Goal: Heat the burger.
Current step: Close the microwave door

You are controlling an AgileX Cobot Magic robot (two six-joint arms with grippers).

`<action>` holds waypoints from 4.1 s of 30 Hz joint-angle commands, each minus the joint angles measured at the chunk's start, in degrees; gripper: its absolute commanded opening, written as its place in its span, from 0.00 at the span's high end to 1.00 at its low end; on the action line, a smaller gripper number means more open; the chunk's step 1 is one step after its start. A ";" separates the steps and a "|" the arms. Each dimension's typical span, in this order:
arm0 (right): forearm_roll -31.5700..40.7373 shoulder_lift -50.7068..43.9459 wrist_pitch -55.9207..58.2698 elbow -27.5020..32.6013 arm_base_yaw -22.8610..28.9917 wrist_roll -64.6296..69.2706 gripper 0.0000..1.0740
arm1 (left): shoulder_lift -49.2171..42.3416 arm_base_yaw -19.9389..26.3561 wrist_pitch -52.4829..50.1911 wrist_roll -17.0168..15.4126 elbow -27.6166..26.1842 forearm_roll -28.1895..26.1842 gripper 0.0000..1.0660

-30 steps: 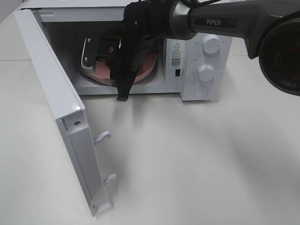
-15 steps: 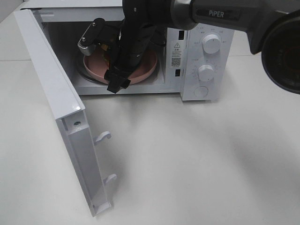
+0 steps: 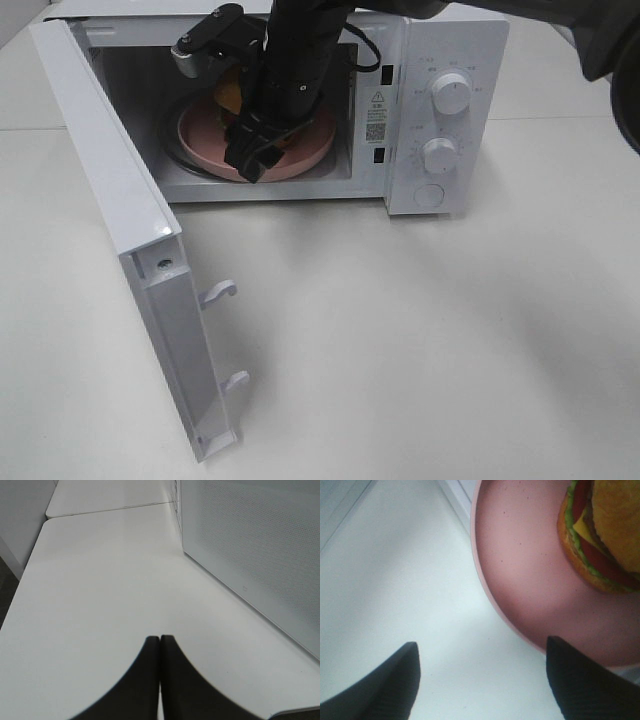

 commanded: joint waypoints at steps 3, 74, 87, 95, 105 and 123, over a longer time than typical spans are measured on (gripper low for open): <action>-0.29 -1.26 4.98 -0.29 -0.11 5.67 0.36 | -1.15 0.06 -0.74 -0.40 0.23 0.11 1.00; -8.25 -70.07 18.22 55.63 -24.06 35.64 0.37 | -1.15 0.06 -0.74 -0.40 0.23 0.11 1.00; -8.25 -90.36 16.56 73.97 -24.06 35.52 0.39 | -1.15 0.06 -0.74 -0.40 0.23 0.11 1.00; -8.25 -104.45 11.92 82.62 -24.06 33.92 0.39 | -1.15 0.06 -0.74 -0.40 0.23 0.11 1.00; -6.30 -121.58 6.19 87.61 -23.89 31.51 0.43 | -1.15 0.06 -0.74 -0.46 0.23 0.11 1.00; -4.41 -132.81 4.30 88.81 -23.89 28.48 0.48 | -1.09 0.06 -0.74 -0.46 0.23 0.11 1.00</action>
